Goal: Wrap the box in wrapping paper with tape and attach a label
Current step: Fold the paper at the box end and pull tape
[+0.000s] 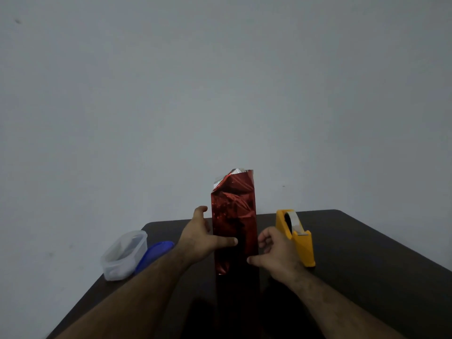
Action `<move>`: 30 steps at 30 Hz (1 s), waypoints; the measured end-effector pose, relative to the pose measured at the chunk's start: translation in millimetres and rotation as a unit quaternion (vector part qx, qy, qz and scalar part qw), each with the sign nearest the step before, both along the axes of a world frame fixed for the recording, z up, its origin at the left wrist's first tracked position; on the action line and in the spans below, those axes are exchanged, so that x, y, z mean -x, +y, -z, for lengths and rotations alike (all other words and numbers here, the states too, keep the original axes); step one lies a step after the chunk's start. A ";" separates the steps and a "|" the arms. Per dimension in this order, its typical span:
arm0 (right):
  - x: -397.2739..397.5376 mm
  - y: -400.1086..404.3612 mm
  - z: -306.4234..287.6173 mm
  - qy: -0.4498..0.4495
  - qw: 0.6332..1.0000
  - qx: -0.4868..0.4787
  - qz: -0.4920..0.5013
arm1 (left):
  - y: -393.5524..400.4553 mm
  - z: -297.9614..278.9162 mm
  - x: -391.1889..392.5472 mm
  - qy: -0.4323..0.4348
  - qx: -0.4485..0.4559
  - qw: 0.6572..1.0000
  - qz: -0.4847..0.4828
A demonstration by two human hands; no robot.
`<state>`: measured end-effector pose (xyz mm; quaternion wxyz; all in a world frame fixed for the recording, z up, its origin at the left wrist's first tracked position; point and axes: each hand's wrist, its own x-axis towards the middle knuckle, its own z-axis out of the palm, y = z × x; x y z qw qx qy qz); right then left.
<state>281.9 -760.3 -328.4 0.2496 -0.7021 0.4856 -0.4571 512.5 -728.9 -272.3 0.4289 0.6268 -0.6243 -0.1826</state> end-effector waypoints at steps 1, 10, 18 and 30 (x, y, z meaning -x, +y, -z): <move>-0.2 -0.4 -0.8 0.002 1.000 0.000 -0.001 | 0.3 -0.4 0.4 -0.006 0.000 1.000 0.002; 1.0 -4.6 0.9 0.011 1.000 0.008 0.015 | 2.9 -0.3 2.5 -0.021 0.009 1.000 -0.005; 2.0 -4.2 -1.4 0.001 1.000 0.023 0.018 | 6.9 -3.2 -0.1 -0.020 0.025 0.999 -0.014; 34.0 6.9 -29.1 0.037 0.959 0.260 0.109 | 23.2 -10.9 23.2 -0.068 0.369 0.924 -0.075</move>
